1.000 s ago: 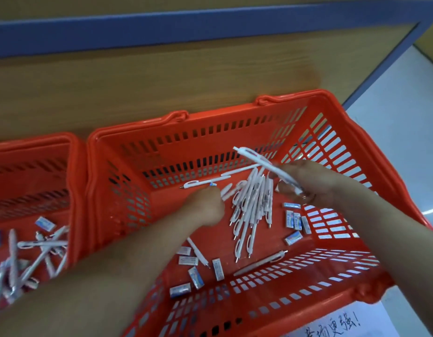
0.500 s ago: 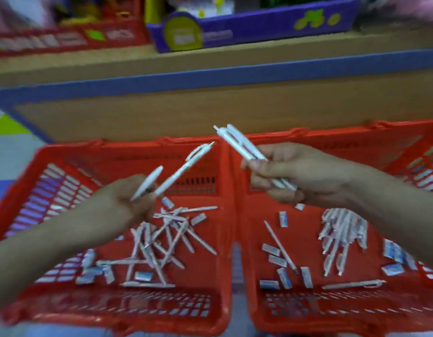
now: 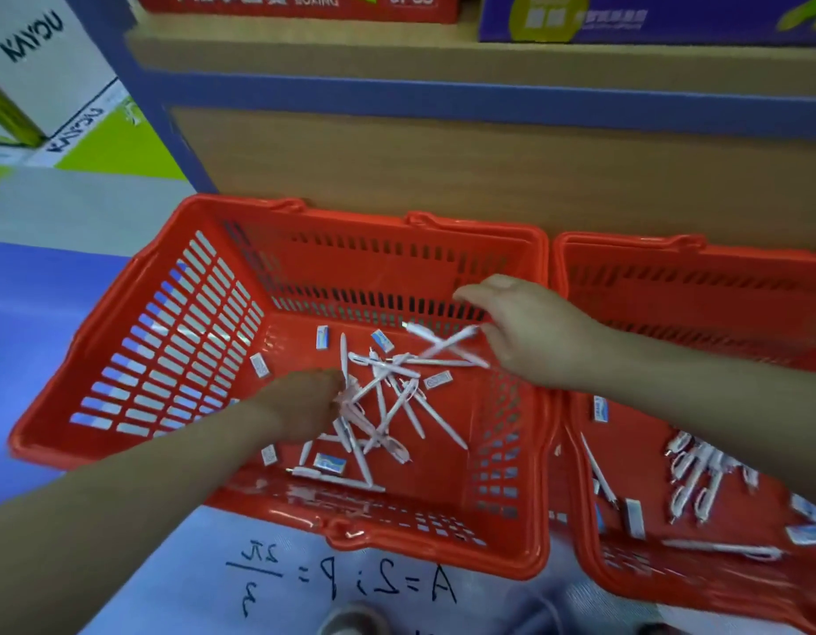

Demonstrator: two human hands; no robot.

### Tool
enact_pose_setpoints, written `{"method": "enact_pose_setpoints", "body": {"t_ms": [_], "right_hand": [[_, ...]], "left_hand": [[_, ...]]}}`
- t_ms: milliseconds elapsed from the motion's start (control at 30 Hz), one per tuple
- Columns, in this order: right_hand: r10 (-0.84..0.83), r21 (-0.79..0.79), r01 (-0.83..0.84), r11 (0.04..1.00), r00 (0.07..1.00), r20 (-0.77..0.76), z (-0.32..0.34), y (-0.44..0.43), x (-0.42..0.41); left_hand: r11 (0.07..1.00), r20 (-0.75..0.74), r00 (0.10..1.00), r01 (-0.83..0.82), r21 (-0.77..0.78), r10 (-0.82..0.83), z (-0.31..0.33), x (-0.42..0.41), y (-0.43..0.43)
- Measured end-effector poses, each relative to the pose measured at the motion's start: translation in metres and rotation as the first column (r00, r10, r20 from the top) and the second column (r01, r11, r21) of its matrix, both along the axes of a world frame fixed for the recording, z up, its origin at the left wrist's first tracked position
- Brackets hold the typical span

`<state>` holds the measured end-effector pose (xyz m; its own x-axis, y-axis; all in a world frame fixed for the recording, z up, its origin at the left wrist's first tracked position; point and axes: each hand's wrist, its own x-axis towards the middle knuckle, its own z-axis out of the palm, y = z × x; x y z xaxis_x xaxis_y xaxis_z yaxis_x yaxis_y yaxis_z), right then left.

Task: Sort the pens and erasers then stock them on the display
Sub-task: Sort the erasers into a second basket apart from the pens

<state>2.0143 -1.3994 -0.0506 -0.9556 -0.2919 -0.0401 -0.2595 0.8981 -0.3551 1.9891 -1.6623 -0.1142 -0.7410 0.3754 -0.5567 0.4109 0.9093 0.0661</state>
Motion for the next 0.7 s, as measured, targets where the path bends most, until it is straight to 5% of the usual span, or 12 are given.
{"method": "enact_pose_setpoints", "body": {"t_ms": [133,300,500,700], "right_hand": [[-0.168,-0.282,0.126,0.951,0.977,-0.129,0.023,0.022,0.009],[-0.48,-0.604,0.387,0.697,0.877,0.008,0.035,0.097,0.033],[-0.676,-0.333,0.674,0.659,0.725,0.13,-0.016,0.198,0.11],[-0.734,-0.069,0.772,0.631,0.624,0.268,-0.074,0.265,0.136]], "left_hand": [[0.924,-0.202,0.966,-0.078,0.374,0.164,0.021,-0.01,0.02],[0.738,-0.316,0.946,0.164,0.654,0.07,0.1,-0.007,0.098],[0.673,-0.352,0.872,0.487,0.557,-0.34,0.131,0.021,0.22],[0.774,-0.184,0.808,0.589,0.234,-0.559,0.042,0.043,0.302]]}}
